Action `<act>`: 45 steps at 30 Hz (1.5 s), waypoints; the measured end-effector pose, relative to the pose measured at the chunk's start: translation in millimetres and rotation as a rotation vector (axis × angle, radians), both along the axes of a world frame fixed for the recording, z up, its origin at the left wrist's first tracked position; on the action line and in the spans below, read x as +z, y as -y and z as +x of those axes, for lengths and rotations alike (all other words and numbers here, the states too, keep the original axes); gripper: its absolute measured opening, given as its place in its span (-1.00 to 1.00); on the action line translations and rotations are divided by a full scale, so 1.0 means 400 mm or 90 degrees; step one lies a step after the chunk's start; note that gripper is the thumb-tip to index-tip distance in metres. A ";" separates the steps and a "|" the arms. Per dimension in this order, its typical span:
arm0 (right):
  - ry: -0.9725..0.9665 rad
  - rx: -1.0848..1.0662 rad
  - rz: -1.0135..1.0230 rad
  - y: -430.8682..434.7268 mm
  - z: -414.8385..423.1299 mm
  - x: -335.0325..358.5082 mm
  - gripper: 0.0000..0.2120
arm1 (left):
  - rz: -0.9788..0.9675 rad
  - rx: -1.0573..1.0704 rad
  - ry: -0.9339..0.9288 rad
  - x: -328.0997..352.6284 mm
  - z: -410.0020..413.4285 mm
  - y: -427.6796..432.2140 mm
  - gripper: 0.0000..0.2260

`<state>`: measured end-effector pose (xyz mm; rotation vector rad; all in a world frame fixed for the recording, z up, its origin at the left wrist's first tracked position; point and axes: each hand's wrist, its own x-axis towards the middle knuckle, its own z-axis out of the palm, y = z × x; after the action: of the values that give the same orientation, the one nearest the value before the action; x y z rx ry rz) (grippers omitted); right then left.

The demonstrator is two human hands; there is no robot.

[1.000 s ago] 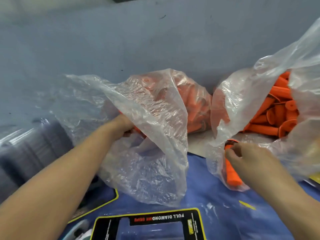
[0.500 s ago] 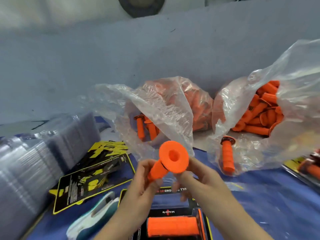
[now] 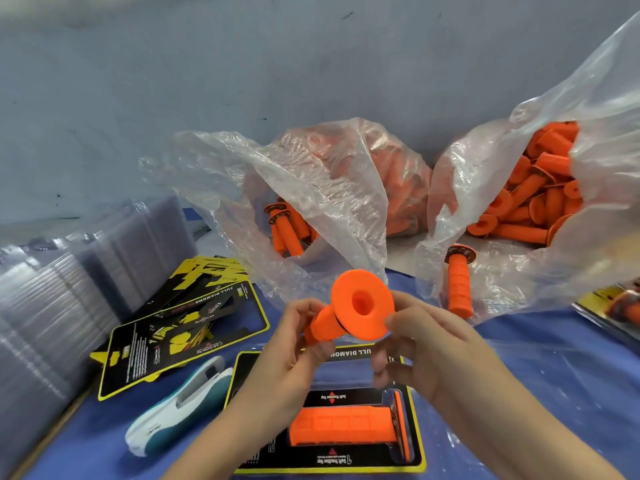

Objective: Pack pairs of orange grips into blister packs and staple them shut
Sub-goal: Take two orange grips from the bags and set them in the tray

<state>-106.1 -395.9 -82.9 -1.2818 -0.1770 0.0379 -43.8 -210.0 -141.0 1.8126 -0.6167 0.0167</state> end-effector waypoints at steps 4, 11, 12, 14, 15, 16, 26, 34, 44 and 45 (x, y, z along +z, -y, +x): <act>-0.023 -0.034 -0.021 0.002 -0.001 -0.006 -0.75 | 0.037 0.015 0.011 -0.006 -0.008 -0.008 -0.70; -0.024 -0.096 -0.064 0.007 -0.004 -0.007 -0.85 | 0.108 0.043 0.065 0.003 -0.024 -0.008 -0.72; -0.011 -0.100 -0.065 0.007 -0.005 -0.005 -0.84 | 0.131 0.058 0.096 0.012 -0.029 -0.006 -0.71; 0.021 -0.116 -0.083 0.005 -0.008 0.004 -0.85 | 0.145 0.104 0.214 0.043 -0.041 -0.005 -0.58; 0.041 -0.128 -0.099 0.005 -0.008 0.006 -0.85 | 0.139 0.114 0.301 0.060 -0.047 -0.006 -0.50; 0.062 -0.139 -0.120 0.004 -0.008 0.008 -0.85 | 0.136 0.112 0.385 0.075 -0.054 -0.007 -0.43; 0.243 -0.196 -0.415 -0.050 -0.001 0.017 -0.79 | 0.334 0.214 0.659 0.103 -0.083 -0.016 -0.77; 0.222 -0.248 -0.540 -0.013 0.019 -0.015 -0.73 | 0.134 0.385 0.109 0.072 -0.054 -0.088 -0.79; 0.126 -0.103 -0.958 0.034 0.036 -0.118 -0.69 | 0.320 0.388 -0.079 -0.005 -0.045 -0.081 -0.62; 0.128 -0.101 -0.964 0.035 0.039 -0.122 -0.69 | 0.327 0.387 -0.085 -0.007 -0.043 -0.081 -0.62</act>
<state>-90.5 -409.7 -131.7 -2.8122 -0.2196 -0.1205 -61.1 -177.6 -144.0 2.4193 0.0569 0.1575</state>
